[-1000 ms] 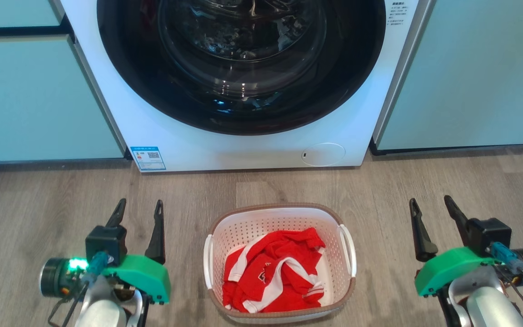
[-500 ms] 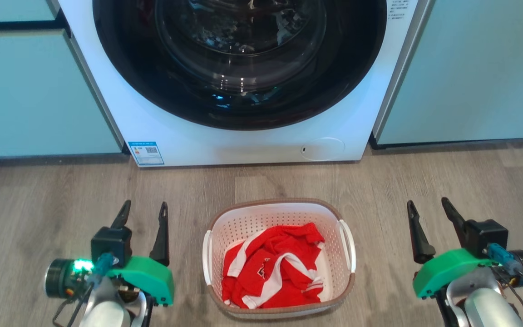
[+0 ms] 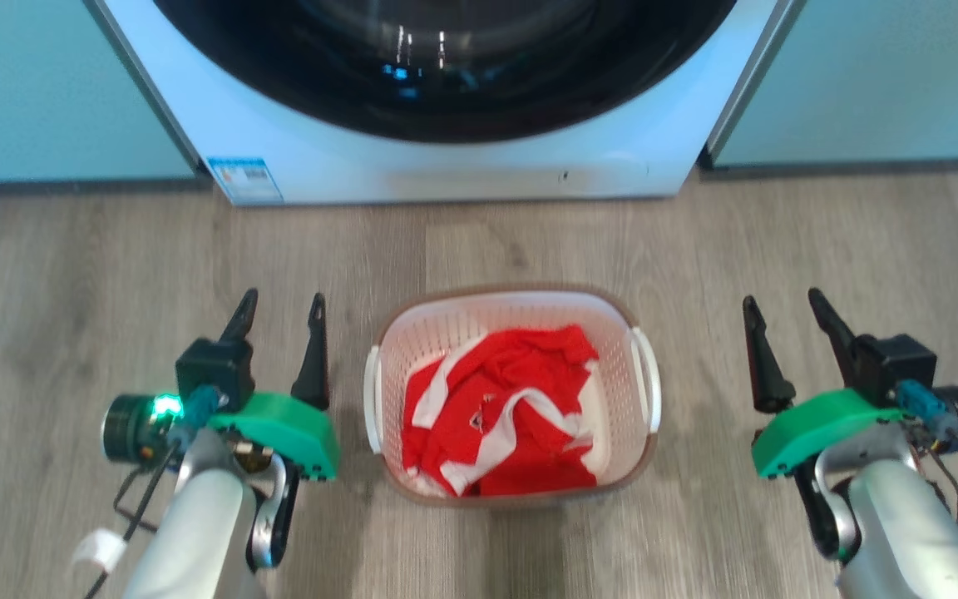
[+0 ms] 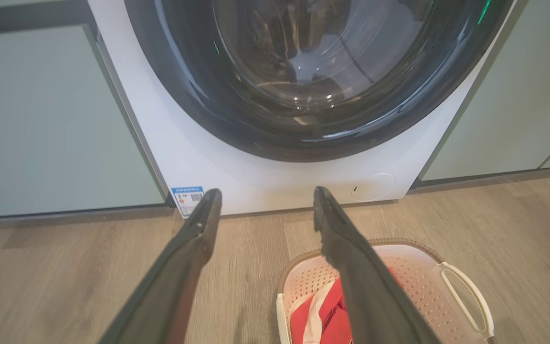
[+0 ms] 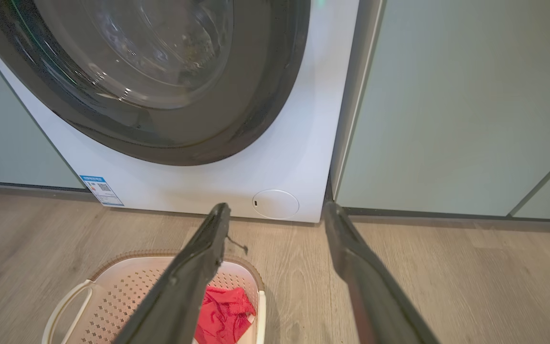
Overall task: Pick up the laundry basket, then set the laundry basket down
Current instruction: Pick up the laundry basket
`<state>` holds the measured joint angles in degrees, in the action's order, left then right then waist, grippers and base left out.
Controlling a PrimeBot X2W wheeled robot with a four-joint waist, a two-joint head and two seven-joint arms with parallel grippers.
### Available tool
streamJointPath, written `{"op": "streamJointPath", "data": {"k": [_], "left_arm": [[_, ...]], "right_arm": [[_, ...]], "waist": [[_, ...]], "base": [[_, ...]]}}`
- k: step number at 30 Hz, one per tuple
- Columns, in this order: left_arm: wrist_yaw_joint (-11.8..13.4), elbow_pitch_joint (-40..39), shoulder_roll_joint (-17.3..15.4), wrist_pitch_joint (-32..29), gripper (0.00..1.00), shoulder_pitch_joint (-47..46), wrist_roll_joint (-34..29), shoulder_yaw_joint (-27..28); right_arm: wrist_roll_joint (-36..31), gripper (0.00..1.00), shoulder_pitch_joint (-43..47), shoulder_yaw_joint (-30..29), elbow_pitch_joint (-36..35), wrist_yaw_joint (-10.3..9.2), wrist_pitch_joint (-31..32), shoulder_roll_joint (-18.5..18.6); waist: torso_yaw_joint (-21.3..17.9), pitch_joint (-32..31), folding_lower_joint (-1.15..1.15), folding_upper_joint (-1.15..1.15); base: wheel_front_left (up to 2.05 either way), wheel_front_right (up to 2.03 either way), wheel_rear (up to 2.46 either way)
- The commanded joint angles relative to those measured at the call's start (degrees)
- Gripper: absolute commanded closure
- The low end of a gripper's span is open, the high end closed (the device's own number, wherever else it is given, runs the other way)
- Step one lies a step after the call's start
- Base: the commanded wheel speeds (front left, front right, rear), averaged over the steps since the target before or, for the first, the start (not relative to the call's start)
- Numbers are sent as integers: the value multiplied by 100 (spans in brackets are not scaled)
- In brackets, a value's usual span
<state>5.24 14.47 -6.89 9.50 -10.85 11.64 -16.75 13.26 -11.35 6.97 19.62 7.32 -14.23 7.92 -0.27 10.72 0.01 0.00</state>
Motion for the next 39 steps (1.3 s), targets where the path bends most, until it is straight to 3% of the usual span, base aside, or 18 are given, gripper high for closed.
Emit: {"op": "streamJointPath", "data": {"k": [1, 14, 25, 39], "left_arm": [[1, -34, -27, 100, 0, -367, 32, 148], [-335, 1394, 282, 393, 0, -1536, 434, 21], [-588, 3133, 374, 538, 0, -2620, 592, -108], [-820, 4259, 400, 549, 0, -3253, 770, -346]], "right_arm": [[44, 0, -228, 108, -108, 17, -76, 127], [111, 0, -944, 204, 318, 17, -76, 95], [174, 0, -1583, 402, 926, 17, -76, -35], [257, 0, -2114, 702, 1388, 17, -76, -113]], "waist": [[13, 436, -1, 0], [-28, 1609, -1, 0], [-147, 2465, -1, 0], [-236, 3219, -1, 0]], "base": [[0, 0, 0], [0, 0, 0], [0, 0, 0], [0, 0, 0]]}}
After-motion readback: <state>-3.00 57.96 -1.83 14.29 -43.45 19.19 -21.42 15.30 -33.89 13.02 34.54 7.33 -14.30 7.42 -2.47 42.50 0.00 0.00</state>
